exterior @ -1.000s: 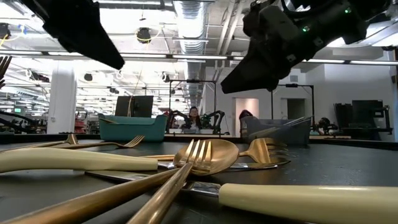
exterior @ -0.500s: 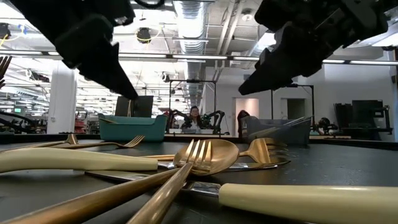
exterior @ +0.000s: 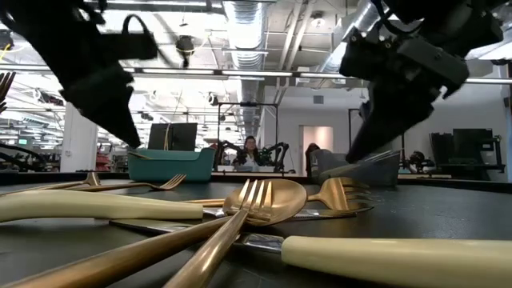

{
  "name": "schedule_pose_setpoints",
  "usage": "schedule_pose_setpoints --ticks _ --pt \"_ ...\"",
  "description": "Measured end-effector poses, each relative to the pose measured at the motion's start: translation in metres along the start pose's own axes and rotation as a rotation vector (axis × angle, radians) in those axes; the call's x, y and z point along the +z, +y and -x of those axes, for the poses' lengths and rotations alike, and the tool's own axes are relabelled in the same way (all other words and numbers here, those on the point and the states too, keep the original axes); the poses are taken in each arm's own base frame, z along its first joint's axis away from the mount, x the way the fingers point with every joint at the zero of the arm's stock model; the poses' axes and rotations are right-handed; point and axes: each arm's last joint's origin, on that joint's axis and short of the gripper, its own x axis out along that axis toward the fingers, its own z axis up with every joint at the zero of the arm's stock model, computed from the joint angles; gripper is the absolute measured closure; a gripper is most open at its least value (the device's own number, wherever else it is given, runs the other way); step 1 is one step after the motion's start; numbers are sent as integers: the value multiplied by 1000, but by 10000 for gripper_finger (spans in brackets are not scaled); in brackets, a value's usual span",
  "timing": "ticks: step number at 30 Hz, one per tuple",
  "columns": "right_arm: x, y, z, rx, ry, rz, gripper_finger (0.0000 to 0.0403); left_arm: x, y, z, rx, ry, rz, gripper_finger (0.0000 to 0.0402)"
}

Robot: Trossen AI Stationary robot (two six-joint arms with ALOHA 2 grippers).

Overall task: Sort silverware by color (type)
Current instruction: Put the gold fork into the orange bin

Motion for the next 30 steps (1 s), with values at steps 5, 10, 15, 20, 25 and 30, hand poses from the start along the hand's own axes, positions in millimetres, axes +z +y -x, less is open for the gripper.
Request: schedule_pose_setpoints --ticks 5,10,15,20,25,30 --pt "10 -6 0 -11 -68 -42 280 10 27 -18 151 133 58 306" --pt "13 -7 0 -6 -90 -53 280 21 27 -46 19 187 40 306" --pt "10 -2 1 4 -80 -36 280 30 23 -58 -125 169 17 306" --pt "9 0 1 8 -76 -29 280 30 25 -60 -138 196 37 306" --pt "11 -4 1 -55 -107 -23 280 28 24 -60 -171 230 45 306" --pt "13 -8 0 -100 -125 -31 280 18 28 -66 -185 283 50 306"
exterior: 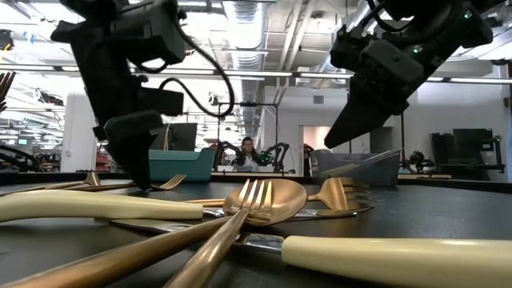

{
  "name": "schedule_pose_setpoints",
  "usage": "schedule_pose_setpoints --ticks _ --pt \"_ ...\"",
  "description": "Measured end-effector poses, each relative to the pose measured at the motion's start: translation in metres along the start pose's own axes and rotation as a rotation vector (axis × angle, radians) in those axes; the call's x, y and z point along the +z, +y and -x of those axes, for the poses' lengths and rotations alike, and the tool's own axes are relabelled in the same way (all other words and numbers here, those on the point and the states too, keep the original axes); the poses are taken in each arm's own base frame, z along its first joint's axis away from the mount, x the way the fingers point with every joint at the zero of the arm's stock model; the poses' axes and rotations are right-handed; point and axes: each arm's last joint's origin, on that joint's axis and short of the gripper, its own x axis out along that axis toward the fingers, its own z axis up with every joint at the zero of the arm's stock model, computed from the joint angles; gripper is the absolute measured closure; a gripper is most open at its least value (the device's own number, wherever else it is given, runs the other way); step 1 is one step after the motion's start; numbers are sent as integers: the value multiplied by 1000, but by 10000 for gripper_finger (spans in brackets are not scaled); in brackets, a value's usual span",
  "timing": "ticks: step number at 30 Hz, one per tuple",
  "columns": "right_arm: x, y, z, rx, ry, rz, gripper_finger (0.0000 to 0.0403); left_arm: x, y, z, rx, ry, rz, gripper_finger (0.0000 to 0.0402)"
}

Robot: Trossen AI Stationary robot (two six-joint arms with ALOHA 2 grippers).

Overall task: Sort silverware by color (type)
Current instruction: Put the gold fork into the orange bin, then put the yellow knife into the black bin

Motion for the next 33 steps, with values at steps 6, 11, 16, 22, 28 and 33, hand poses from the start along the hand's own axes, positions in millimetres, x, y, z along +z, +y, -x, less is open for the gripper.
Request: schedule_pose_setpoints --ticks 6,11,16,22,28,33 --pt "0 0 0 -2 -1 8 280 -4 4 -6 -5 -6 31 333" --pt "0 0 0 -3 1 9 280 -2 3 -7 -2 -47 35 377" --pt "-12 -4 4 -24 134 43 280 8 2 -4 32 -125 35 383" --pt "-31 -3 24 -16 338 6 280 20 5 -2 76 -186 9 343" --pt "-41 7 45 14 401 39 280 26 5 1 94 -210 -12 295" --pt "-54 15 66 79 507 128 280 31 2 5 90 -221 -46 269"
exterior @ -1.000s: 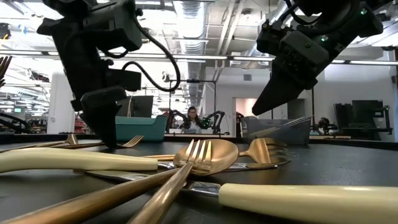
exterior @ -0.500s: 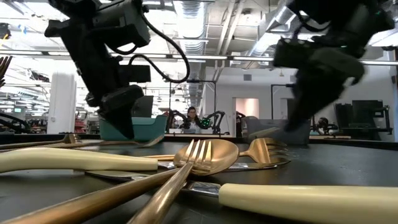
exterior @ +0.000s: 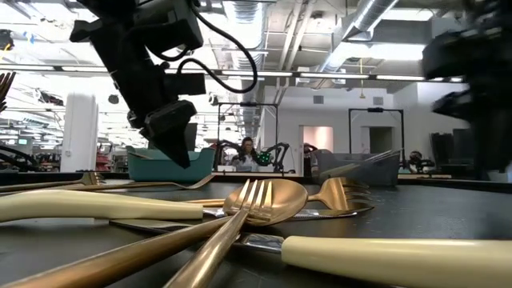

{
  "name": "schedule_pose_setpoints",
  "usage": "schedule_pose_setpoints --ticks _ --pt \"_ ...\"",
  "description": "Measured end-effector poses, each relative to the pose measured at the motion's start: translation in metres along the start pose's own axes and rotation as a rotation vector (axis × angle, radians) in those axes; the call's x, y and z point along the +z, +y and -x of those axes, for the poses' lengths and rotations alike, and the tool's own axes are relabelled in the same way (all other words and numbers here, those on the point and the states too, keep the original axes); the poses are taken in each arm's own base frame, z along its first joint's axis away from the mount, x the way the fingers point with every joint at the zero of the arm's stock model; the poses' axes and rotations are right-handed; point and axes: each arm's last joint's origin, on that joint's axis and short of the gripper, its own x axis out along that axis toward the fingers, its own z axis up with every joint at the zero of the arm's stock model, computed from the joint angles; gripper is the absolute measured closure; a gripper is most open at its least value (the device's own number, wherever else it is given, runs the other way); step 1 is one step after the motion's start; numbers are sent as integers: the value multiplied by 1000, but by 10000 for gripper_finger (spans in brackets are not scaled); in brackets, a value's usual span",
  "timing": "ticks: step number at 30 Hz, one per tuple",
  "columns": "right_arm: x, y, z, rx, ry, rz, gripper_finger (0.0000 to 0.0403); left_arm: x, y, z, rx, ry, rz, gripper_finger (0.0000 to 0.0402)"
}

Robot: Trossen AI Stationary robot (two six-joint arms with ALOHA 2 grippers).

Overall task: Sort silverware by color (type)
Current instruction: Put the yellow knife into the black bin

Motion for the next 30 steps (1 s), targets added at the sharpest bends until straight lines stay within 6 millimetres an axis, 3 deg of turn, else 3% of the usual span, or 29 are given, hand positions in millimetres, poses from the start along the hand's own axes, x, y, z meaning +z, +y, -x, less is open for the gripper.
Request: schedule_pose_setpoints --ticks 4,12,20,30 --pt "-14 13 7 64 52 101 280 3 0 1 17 -25 -10 261" --pt "-47 53 19 317 95 541 280 12 -4 2 22 -122 26 259" --pt "-60 74 26 351 -35 696 280 23 -9 3 -43 -212 19 259" --pt "-58 83 21 369 -92 729 280 24 -8 2 -45 -207 33 259"
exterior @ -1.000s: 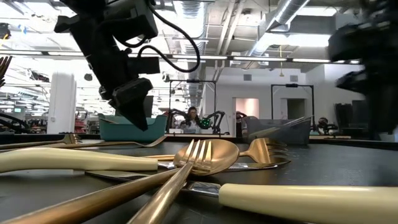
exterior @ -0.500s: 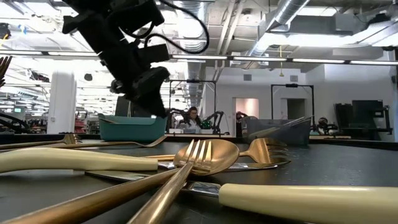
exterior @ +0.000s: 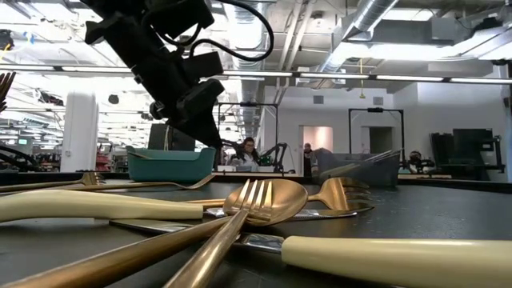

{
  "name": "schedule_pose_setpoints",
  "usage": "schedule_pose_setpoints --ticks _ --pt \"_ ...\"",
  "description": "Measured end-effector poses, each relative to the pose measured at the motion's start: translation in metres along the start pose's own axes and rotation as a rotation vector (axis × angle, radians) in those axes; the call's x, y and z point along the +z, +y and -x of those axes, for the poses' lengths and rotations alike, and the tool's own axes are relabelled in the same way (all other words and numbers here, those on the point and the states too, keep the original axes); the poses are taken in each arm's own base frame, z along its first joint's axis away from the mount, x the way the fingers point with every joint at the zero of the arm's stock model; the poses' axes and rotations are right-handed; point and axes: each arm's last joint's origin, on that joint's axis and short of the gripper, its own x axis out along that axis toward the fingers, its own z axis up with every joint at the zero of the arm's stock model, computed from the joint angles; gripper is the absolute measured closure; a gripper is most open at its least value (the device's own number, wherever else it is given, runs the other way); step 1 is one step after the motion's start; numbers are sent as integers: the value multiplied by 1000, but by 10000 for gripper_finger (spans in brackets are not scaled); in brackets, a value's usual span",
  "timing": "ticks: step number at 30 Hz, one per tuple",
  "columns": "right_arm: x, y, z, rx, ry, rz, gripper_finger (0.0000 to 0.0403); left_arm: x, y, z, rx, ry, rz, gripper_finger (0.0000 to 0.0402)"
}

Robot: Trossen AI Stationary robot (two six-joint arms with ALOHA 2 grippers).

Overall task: Sort silverware by color (type)
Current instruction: Put the yellow knife into the black bin

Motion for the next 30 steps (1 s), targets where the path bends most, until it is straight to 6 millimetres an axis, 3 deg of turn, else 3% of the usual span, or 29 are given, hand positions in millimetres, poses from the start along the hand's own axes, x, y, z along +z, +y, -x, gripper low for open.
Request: schedule_pose_setpoints --ticks 4,11,21,26,30 --pt "0 1 -15 16 66 23 280 0 0 0 1 0 8 259" --pt "18 4 -31 11 119 103 280 0 0 0 2 -1 4 259" --pt "10 5 -56 28 296 195 280 0 0 0 1 -2 10 259" --pt "9 -8 -58 -21 330 121 290 0 0 0 1 -2 5 259" --pt "11 -24 -56 -39 340 -3 328 0 0 0 1 -2 2 259"
